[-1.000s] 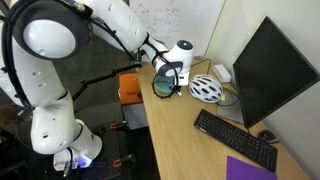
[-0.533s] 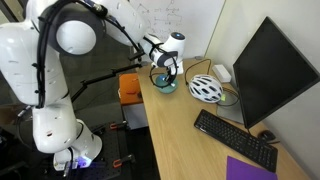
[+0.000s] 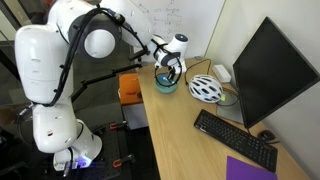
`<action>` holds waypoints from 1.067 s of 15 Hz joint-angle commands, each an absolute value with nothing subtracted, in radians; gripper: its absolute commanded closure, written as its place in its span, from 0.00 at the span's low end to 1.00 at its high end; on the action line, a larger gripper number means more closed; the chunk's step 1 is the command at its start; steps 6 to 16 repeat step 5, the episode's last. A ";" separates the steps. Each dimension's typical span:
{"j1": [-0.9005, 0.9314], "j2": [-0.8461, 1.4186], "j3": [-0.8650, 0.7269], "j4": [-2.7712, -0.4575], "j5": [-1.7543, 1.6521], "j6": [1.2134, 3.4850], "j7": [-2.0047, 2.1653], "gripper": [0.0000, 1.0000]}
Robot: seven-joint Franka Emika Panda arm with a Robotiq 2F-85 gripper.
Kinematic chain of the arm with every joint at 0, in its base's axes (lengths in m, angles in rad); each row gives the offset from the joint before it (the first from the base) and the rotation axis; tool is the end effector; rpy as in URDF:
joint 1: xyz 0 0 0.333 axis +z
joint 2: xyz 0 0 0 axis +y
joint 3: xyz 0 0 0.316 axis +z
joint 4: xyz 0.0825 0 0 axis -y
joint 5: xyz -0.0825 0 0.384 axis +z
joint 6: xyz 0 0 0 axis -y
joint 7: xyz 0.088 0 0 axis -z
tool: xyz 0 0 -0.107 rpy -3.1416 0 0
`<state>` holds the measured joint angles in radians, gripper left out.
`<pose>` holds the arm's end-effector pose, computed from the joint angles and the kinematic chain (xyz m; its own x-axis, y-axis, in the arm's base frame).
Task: Pick up the marker and place it in the bowl
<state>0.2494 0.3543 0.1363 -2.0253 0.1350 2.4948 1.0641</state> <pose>0.5681 0.2267 0.2855 0.7043 -0.7064 -0.0700 -0.7068 -0.6886 -0.1620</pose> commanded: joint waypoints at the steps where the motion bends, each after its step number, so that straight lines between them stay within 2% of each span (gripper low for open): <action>1: 0.244 0.332 0.140 -1.999 0.186 2.398 0.966 0.41; 5: 0.261 0.251 0.088 -2.023 0.079 2.351 0.998 0.10; 16: 0.261 0.251 0.088 -2.023 0.079 2.351 0.998 0.10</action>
